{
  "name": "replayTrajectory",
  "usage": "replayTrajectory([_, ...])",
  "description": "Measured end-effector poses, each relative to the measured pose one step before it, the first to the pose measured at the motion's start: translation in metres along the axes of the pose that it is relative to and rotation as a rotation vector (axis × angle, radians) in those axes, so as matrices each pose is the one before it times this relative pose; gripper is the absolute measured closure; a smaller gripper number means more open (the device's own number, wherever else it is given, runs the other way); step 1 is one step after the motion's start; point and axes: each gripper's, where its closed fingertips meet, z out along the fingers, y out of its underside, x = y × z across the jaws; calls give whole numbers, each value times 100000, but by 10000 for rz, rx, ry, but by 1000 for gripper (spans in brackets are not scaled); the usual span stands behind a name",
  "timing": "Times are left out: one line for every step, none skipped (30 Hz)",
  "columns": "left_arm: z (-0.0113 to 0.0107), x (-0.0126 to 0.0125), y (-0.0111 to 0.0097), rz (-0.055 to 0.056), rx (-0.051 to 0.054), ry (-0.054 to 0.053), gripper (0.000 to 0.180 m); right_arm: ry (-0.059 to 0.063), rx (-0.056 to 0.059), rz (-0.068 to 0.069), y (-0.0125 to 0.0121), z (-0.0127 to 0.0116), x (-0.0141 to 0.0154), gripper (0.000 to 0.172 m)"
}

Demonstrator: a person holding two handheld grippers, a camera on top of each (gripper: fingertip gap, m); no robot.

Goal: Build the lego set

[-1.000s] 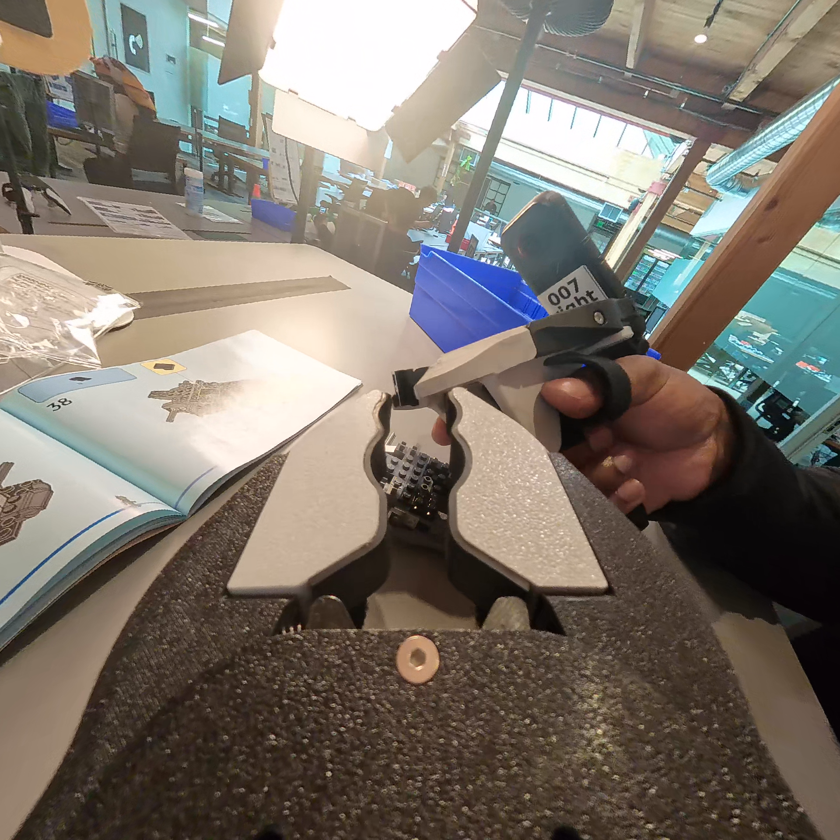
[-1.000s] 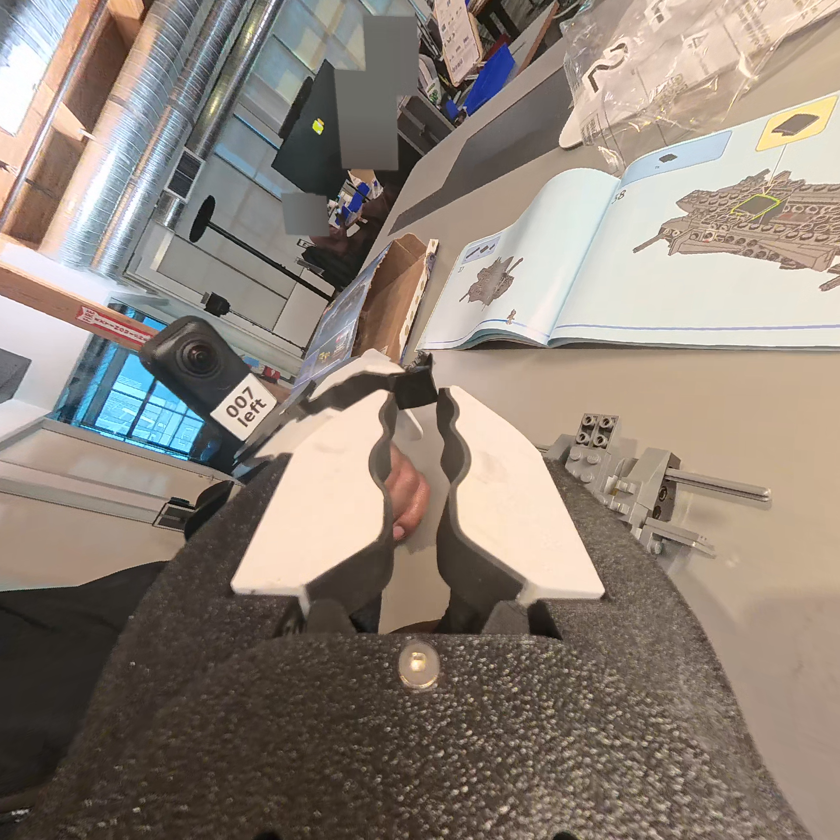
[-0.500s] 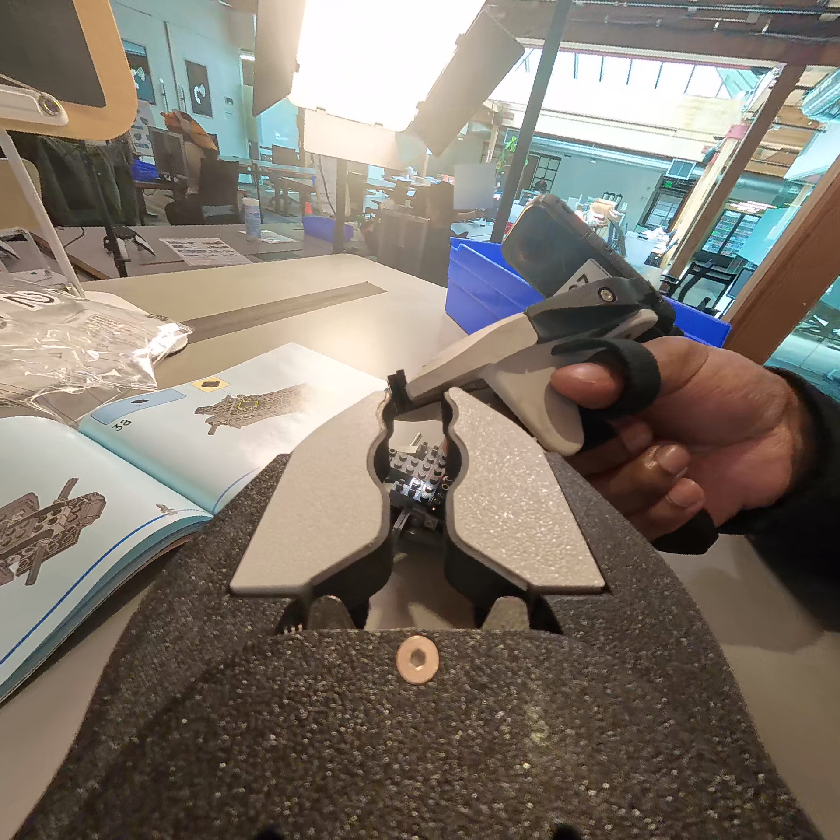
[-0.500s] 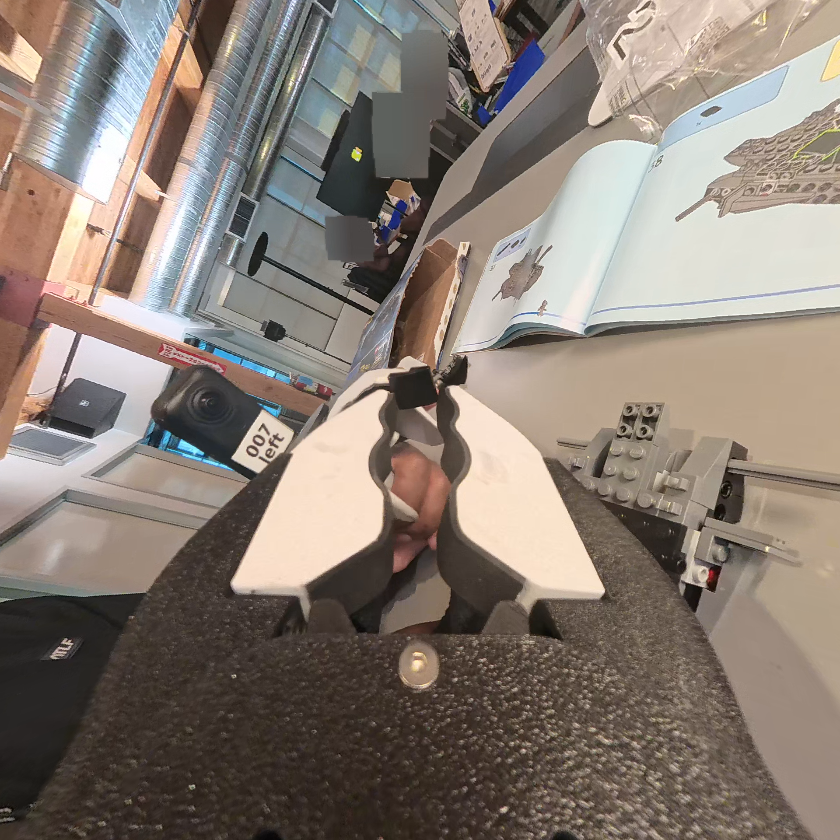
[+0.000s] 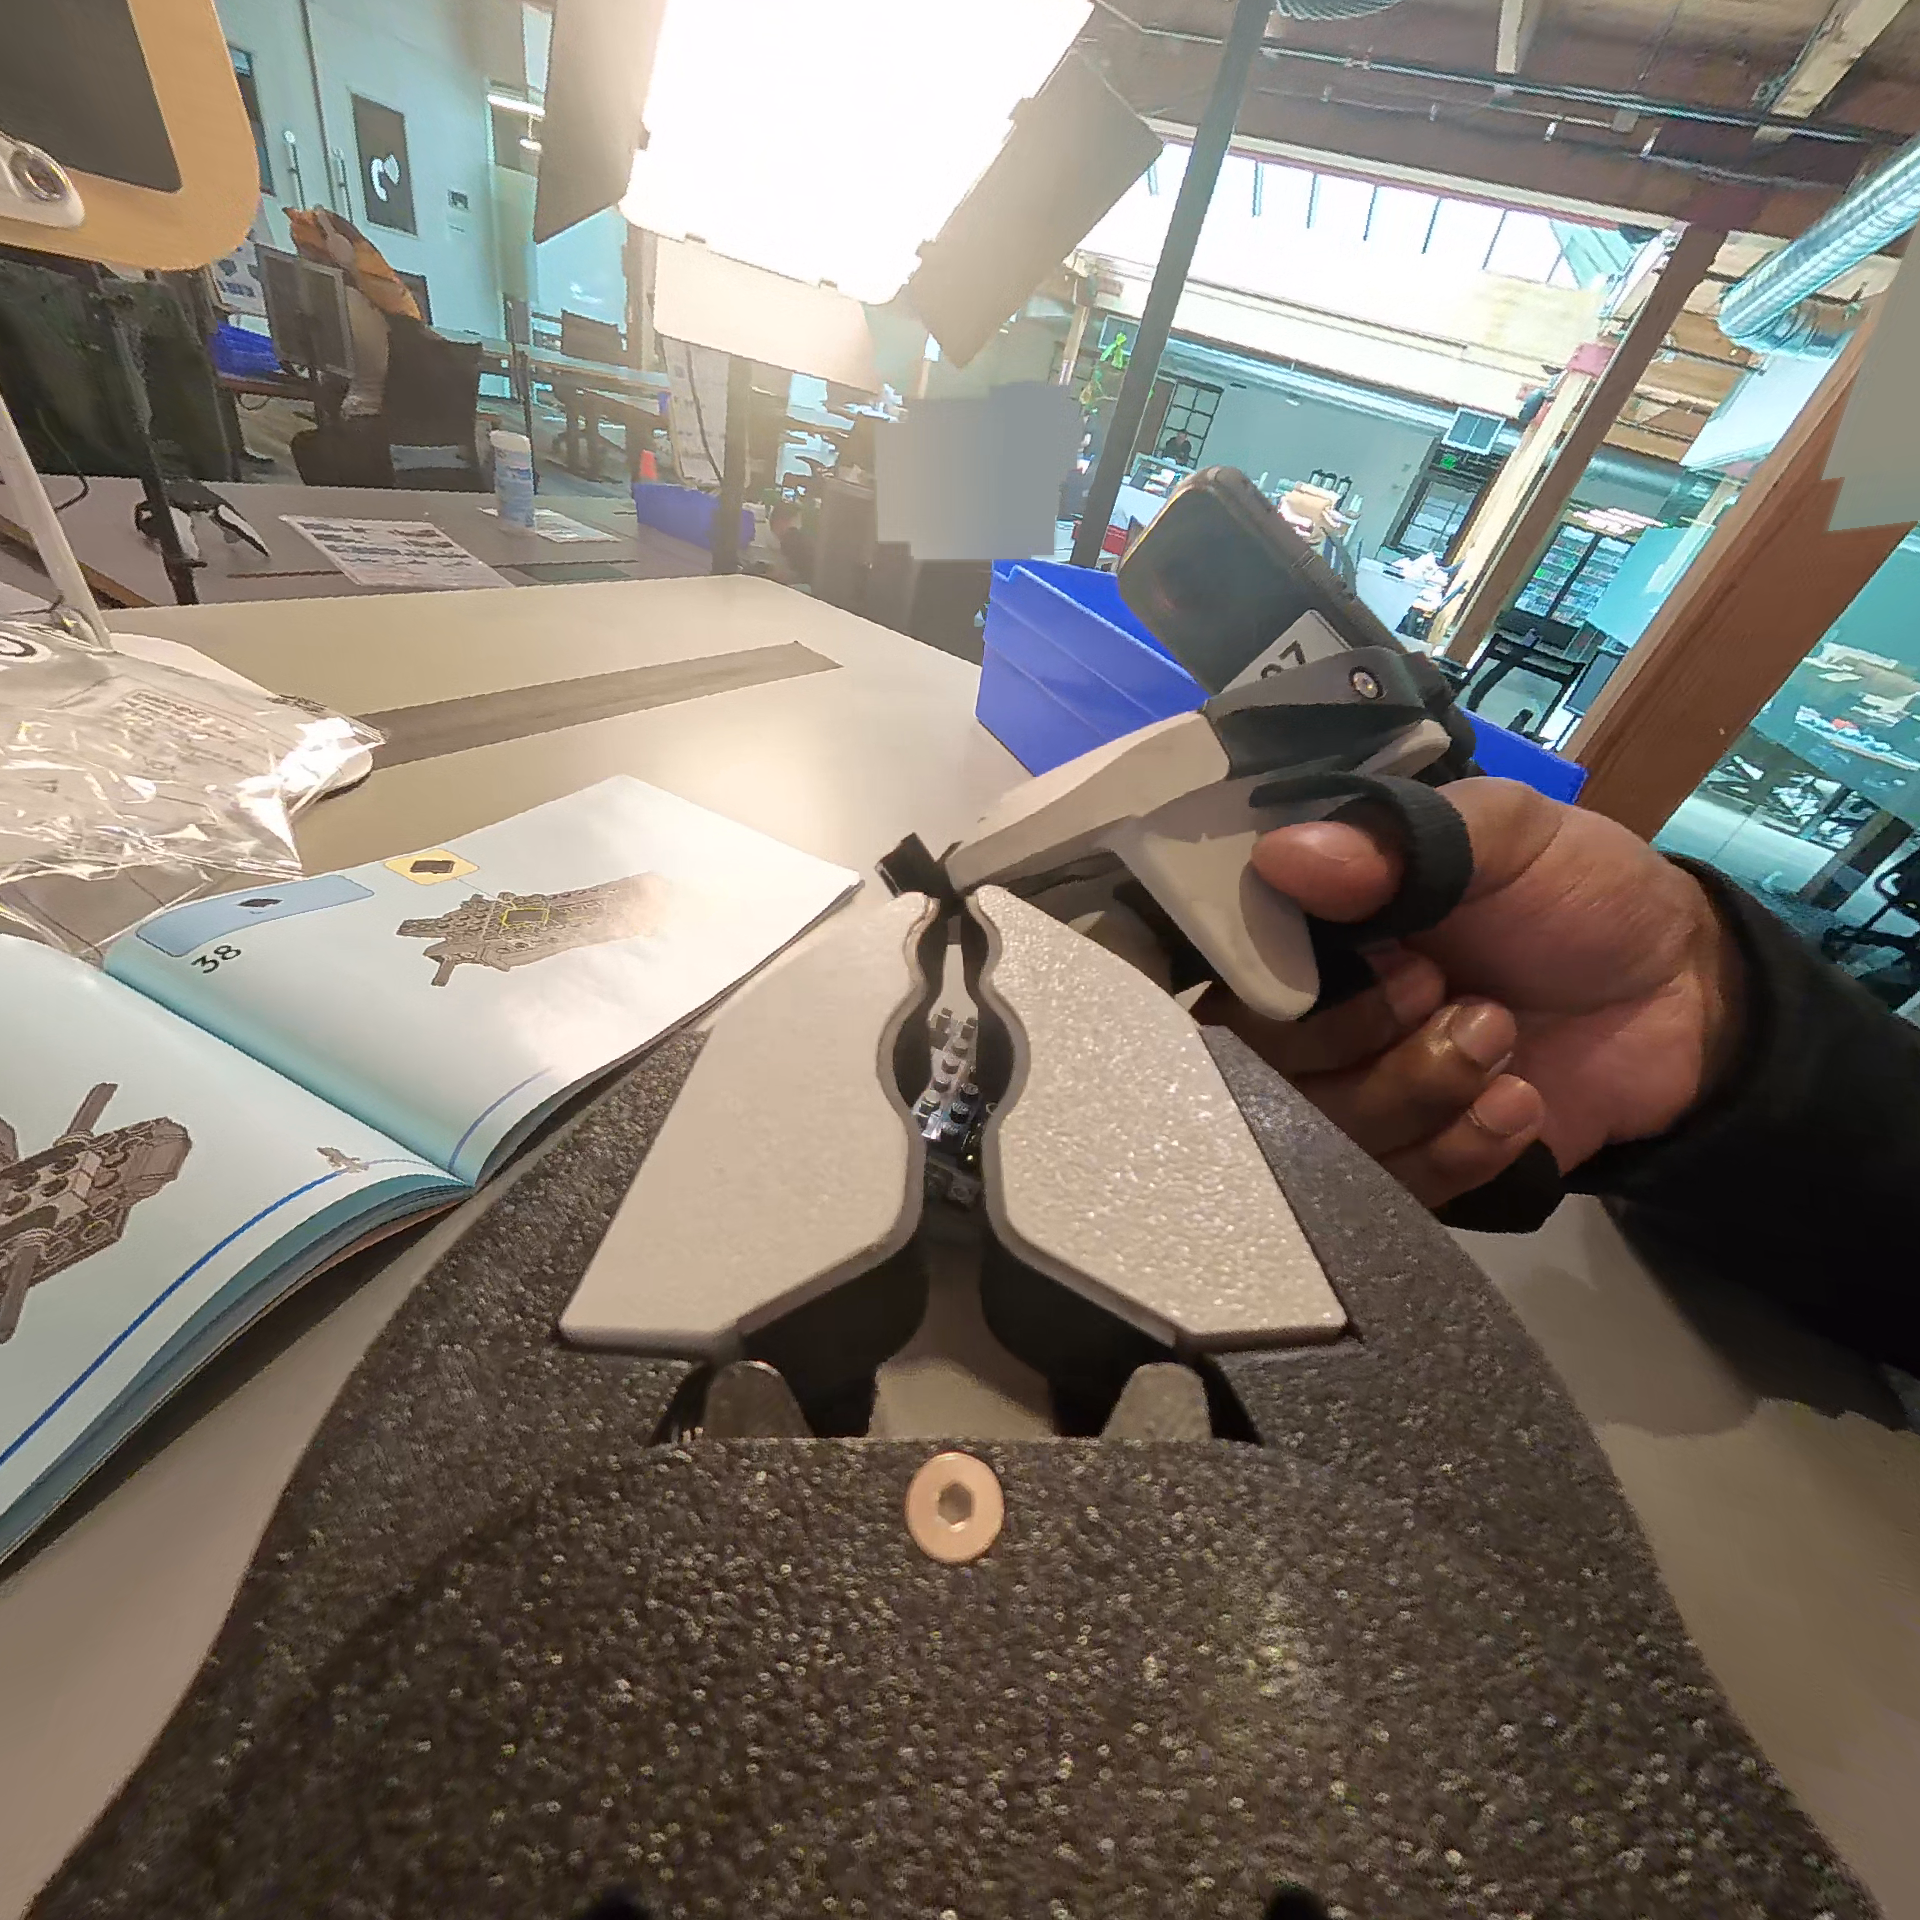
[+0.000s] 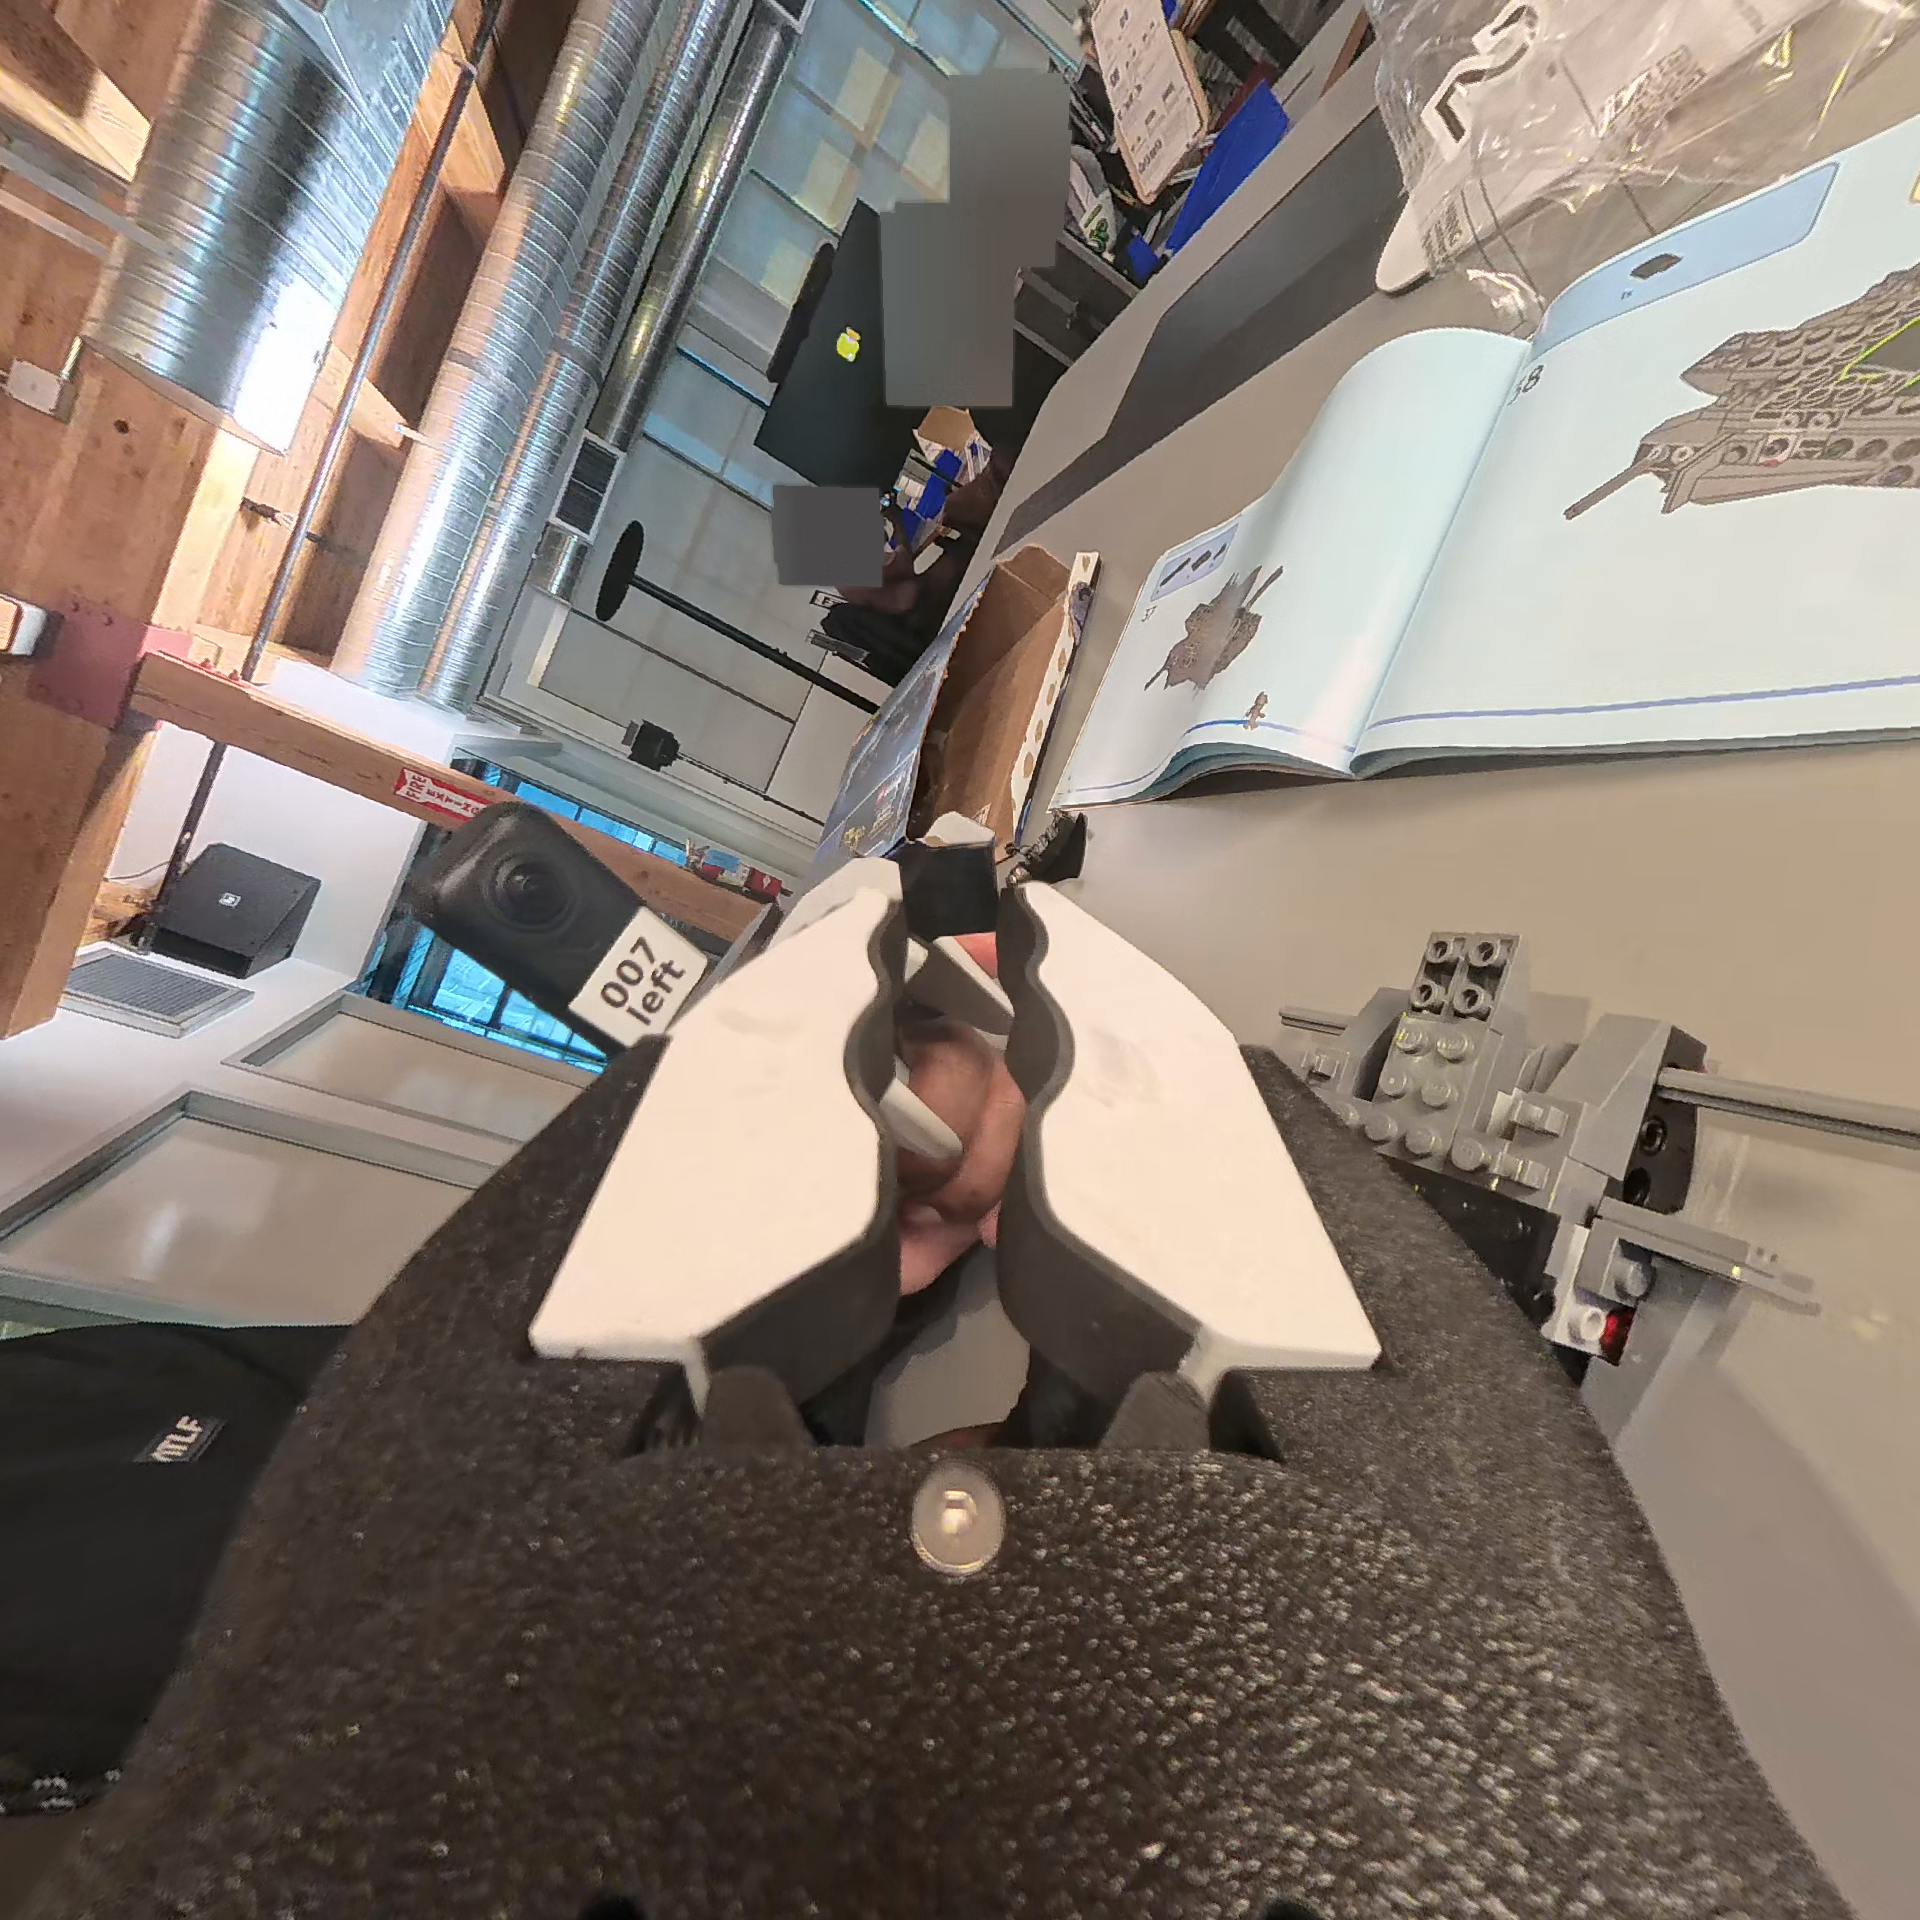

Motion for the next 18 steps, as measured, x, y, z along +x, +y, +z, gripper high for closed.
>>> replayTrajectory([-42, -24, 1, -142, 7, 96, 177, -14, -43, -47, 10, -30, -4, 155])
replayTrajectory([-31, -23, 13, -155, -4, 84, 178, 2, -31, -65, 1, -26, 3, 155])
replayTrajectory([-21, -35, 23, -130, -10, 68, 178, 18, -21, -65, -13, -19, 23, 155])
replayTrajectory([-11, 10, 31, -89, -17, 69, 178, 27, -20, -58, 13, -19, 37, 156])
replayTrajectory([-2, 27, 39, -51, -27, 58, 178, 23, -32, -50, 13, -6, 34, 156])
replayTrajectory([-2, 12, 40, -32, -37, 37, 178, 17, -49, -39, 37, -24, 41, 157])
replayTrajectory([2, 21, 53, -19, -43, 35, 178, 1, -59, -39, 39, -34, 4, 157])
replayTrajectory([-14, 34, 38, -8, -27, 40, 178, -17, -68, -40, 33, -37, -8, 156])
replayTrajectory([-12, 56, 10, -17, -14, 55, 178, -34, -82, -48, 40, -60, -39, 157])
replayTrajectory([-25, 31, 23, -36, -27, 58, 178, -35, -100, -83, 14, -88, -52, 157])
replayTrajectory([-23, -83, 66, -62, -67, -4, 178, -49, -105, -136, -54, -161, -95, 157])
replayTrajectory([-30, -154, 121, -67, -101, -17, 178, -49, -62, -185, -197, -271, -126, 156])
replayTrajectory([-43, -123, 74, -89, -75, 24, 178, 35, -11, -236, -326, -356, -42, 156])
replayTrajectory([-77, -68, 3, -110, -30, 64, 178, 99, 29, -324, -407, -414, 29, 155])
replayTrajectory([-60, -16, 36, -129, -47, 129, 178, 165, -2, -416, -357, -417, 95, 155])
replayTrajectory([-18, 28, 129, -177, -117, 171, 178, 174, -57, -529, -276, -409, 66, 154])
replayTrajectory([-4, 48, 147, -200, -118, 190, 178, 199, -99, -652, -195, -367, 24, 153])
replayTrajectory([8, 135, 150, -235, -115, 264, 178, 242, -133, -716, -100, -327, 53, 152])
